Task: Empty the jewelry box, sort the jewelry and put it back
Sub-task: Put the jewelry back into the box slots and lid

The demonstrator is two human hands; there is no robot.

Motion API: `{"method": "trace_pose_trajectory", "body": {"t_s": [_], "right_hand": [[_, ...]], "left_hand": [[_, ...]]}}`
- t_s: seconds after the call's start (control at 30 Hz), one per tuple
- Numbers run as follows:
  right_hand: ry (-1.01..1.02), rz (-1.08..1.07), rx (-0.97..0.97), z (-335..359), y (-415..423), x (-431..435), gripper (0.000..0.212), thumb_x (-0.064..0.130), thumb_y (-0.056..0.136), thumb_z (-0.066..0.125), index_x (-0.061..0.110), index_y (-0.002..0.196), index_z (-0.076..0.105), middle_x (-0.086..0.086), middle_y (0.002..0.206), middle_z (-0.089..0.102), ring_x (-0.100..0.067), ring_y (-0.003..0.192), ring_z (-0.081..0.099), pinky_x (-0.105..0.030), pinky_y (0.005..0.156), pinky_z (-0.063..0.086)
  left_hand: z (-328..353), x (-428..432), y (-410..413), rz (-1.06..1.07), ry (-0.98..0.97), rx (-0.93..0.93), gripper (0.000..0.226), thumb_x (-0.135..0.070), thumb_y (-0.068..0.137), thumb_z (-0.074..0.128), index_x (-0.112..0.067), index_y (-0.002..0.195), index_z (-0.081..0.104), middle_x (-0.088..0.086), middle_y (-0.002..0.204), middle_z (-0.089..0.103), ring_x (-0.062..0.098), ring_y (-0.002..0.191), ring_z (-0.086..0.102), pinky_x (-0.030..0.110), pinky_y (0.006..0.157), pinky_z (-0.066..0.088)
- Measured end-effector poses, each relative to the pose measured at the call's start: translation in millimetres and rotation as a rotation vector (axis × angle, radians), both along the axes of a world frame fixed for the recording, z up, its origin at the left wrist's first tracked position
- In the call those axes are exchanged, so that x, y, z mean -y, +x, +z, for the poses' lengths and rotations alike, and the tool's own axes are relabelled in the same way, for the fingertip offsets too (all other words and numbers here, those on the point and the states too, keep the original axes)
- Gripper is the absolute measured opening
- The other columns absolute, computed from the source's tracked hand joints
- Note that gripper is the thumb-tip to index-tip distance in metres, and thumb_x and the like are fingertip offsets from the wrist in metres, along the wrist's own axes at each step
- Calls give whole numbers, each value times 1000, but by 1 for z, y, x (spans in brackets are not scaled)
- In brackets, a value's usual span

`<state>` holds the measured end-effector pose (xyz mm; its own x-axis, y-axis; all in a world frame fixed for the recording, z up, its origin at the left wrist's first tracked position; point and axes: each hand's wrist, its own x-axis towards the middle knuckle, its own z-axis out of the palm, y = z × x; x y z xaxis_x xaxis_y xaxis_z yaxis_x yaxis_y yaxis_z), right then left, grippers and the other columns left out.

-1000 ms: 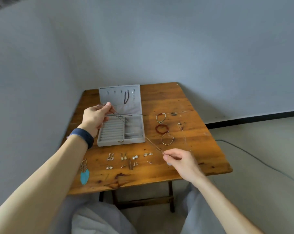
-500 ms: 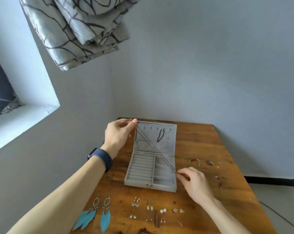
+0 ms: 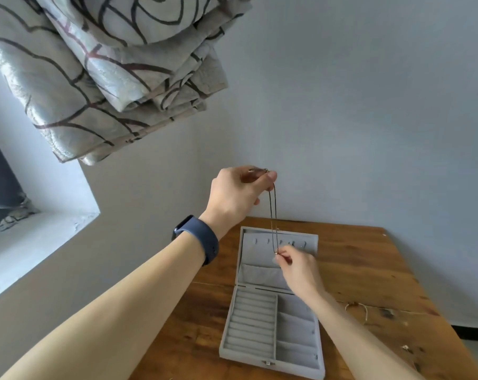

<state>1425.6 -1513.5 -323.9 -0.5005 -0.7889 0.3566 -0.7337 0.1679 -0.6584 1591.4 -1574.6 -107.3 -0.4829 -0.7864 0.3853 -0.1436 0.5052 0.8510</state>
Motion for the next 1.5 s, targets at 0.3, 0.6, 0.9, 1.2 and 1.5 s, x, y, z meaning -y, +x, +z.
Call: {"method": "trace_pose_trajectory", "body": {"t_s": [0.3,0.6,0.9,1.2,1.5], "right_hand": [[189,4,-250,-10,9,17,18,40,96,59,29,109,64,8,99,75,-15,89,71,-28,78,57],[290,89,-338,-12,5,9,31,42,96,48,24,101,72,5,99,67,-18,94,65,-32,84,51],[110,97,70,31,-25,-10,27,42,87,63,34,113,65,25,85,69,9,80,62,-5,68,43],[149,94,206,58,-15,0,41,72,77,61,42,105,61,11,73,63,0,76,61,-20,65,39],[3,49,169,49,5,20,26,42,92,56,31,69,59,19,66,64,1,73,59,-11,60,40]], "left_hand": [[-21,10,-14,-27,14,73,23,-44,89,71,-23,80,76,-16,76,74,-3,53,59,9,51,45],[-29,18,-31,-33,-19,138,20,-43,90,70,-25,82,74,-13,76,74,1,57,62,9,53,47],[-52,24,-55,-46,-78,308,21,-42,90,69,-23,82,73,-17,60,61,2,59,59,5,47,38],[-49,31,-73,-85,271,-10,21,-34,91,72,-13,90,75,-5,80,77,9,67,72,22,67,59],[-61,45,-56,-17,353,-68,24,-40,89,73,-17,81,76,-9,81,77,8,71,73,16,60,53]]}}
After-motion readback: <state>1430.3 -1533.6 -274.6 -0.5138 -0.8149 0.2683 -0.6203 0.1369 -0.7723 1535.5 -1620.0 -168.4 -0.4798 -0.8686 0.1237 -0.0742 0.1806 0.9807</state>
